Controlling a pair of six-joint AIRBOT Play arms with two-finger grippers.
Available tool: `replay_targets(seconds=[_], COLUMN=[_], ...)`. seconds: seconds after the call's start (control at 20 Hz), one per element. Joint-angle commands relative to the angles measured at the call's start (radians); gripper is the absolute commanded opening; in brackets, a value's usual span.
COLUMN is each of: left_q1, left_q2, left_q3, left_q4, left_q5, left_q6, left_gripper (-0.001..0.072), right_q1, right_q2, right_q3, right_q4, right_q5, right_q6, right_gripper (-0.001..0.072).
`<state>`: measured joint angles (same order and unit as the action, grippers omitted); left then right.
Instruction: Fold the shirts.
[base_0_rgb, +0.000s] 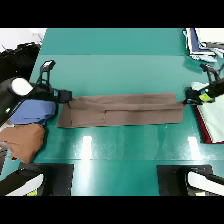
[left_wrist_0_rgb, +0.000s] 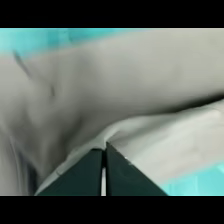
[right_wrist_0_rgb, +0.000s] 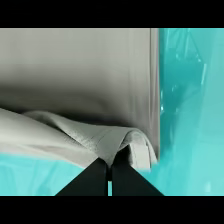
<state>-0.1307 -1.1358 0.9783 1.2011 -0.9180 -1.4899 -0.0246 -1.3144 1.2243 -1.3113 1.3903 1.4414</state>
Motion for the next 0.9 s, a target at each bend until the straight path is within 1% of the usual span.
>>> replay_targets(seconds=[0.0,0.05,0.1,0.15,0.2,0.25,0.3,0.35,0.4,0.45,0.5,0.6,0.7,0.85], left_q1=[0.0,0.0,0.0,0.0,0.0,0.0,0.0,0.0,0.0,0.0,0.0,0.0,-0.002,-0.026], left_q2=[-0.144,-0.156,-0.156,-0.155,-0.155,-0.155,-0.155,-0.155,-0.155,-0.154,-0.154,-0.154,-0.154,-0.154], left_q3=[0.069,0.08,0.09,0.104,0.126,0.149,0.171,0.186,0.192,0.19,0.19,0.19,0.19,0.19], left_q4=[0.003,0.003,0.003,0.003,0.01,0.024,0.028,0.026,0.014,-0.001,-0.023,-0.087,-0.153,-0.18], left_q5=[0.109,0.114,0.116,0.106,0.071,0.027,-0.02,-0.061,-0.088,-0.102,-0.109,-0.107,-0.103,-0.092], left_q6=[0.027,0.027,0.027,0.027,0.03,0.032,0.031,0.032,0.032,0.032,0.032,0.032,0.032,0.031], left_gripper=[0.0025,0.0038,0.0276,0.0499,0.0556,0.0557,0.0551,0.0421,0.0242,0.0093,0.0023,0.0024,0.0024,0.0023], right_q1=[-0.001,-0.014,-0.032,-0.053,-0.079,-0.101,-0.129,-0.159,-0.193,-0.22,-0.247,-0.286,-0.3,-0.27], right_q2=[-0.17,-0.201,-0.228,-0.245,-0.251,-0.251,-0.251,-0.249,-0.249,-0.249,-0.249,-0.25,-0.274,-0.333], right_q3=[0.132,0.161,0.188,0.205,0.212,0.211,0.211,0.201,0.179,0.148,0.103,0.005,-0.068,-0.119], right_q4=[0.09,0.145,0.202,0.248,0.282,0.291,0.29,0.291,0.291,0.292,0.292,0.308,0.364,0.438], right_q5=[-0.031,-0.03,-0.029,-0.023,-0.01,0.009,0.04,0.07,0.088,0.094,0.091,0.049,0.014,-0.02], right_q6=[-0.016,-0.035,-0.039,-0.053,-0.082,-0.099,-0.111,-0.128,-0.135,-0.146,-0.159,-0.2,-0.235,-0.261], right_gripper=[0.0033,0.0168,0.0404,0.0462,0.0462,0.0462,0.0462,0.0462,0.0461,0.0462,0.0462,0.0462,0.0462,0.0461])
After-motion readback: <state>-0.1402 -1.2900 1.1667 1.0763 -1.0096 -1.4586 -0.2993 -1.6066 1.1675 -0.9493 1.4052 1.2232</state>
